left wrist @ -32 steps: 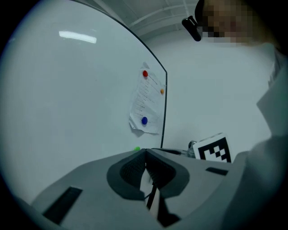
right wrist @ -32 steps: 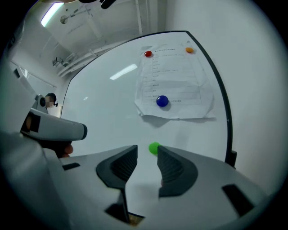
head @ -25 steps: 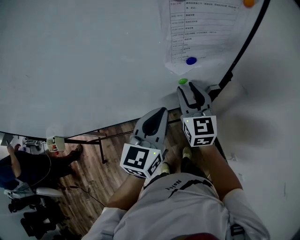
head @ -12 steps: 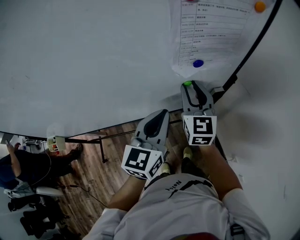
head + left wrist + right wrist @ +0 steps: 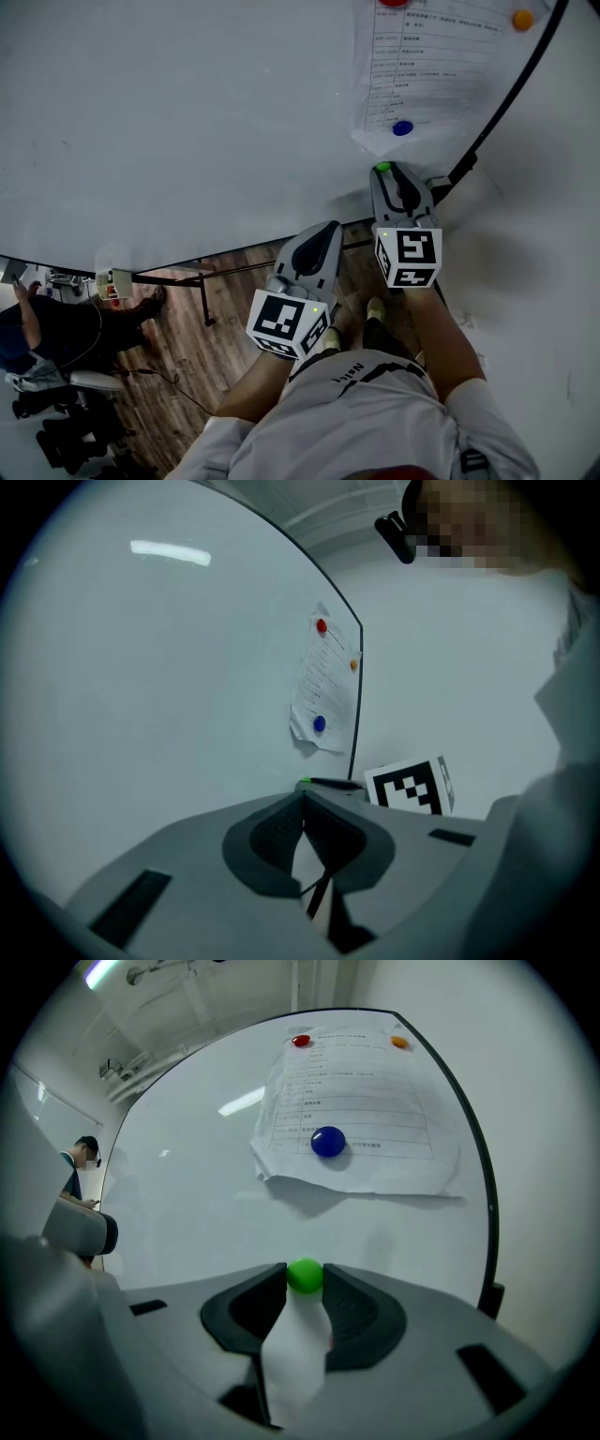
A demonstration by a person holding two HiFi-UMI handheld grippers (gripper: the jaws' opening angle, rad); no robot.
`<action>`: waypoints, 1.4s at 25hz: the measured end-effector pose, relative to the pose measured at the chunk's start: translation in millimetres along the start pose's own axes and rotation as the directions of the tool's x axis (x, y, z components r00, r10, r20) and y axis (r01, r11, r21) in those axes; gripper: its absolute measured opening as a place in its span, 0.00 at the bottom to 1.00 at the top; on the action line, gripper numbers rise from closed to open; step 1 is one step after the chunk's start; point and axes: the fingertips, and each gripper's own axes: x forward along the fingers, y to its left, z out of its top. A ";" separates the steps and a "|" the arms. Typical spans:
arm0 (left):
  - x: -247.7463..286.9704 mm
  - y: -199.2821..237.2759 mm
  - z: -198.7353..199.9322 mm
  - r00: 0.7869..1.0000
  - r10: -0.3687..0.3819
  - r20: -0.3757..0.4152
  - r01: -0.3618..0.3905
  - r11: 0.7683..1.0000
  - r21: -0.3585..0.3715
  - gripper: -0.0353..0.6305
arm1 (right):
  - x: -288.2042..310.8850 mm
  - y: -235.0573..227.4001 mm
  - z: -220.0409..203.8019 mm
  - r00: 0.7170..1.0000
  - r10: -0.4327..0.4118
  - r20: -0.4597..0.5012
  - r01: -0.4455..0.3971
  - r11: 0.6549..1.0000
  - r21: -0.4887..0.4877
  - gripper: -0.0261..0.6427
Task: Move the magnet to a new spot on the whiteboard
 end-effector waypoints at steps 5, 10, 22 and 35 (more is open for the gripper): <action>-1.3 -2.2 -0.8 1.000 -0.005 0.000 0.005 1.000 -0.006 0.07 | -2.9 -4.2 1.9 1.000 0.005 -0.003 -0.005 1.000 0.018 0.23; -1.7 -4.8 -0.1 1.000 -0.015 0.004 0.015 1.000 -0.005 0.07 | -11.9 -0.7 2.8 1.000 0.020 -0.006 -0.020 0.999 0.025 0.23; -11.5 -24.1 10.1 0.996 -0.086 0.034 0.086 0.996 0.004 0.07 | -66.0 12.5 30.0 0.999 0.039 0.026 -0.041 0.996 0.084 0.23; -51.3 -50.5 19.8 0.983 -0.170 0.069 0.170 0.985 0.015 0.07 | -138.5 41.1 50.5 0.998 0.003 0.069 -0.010 0.995 0.102 0.23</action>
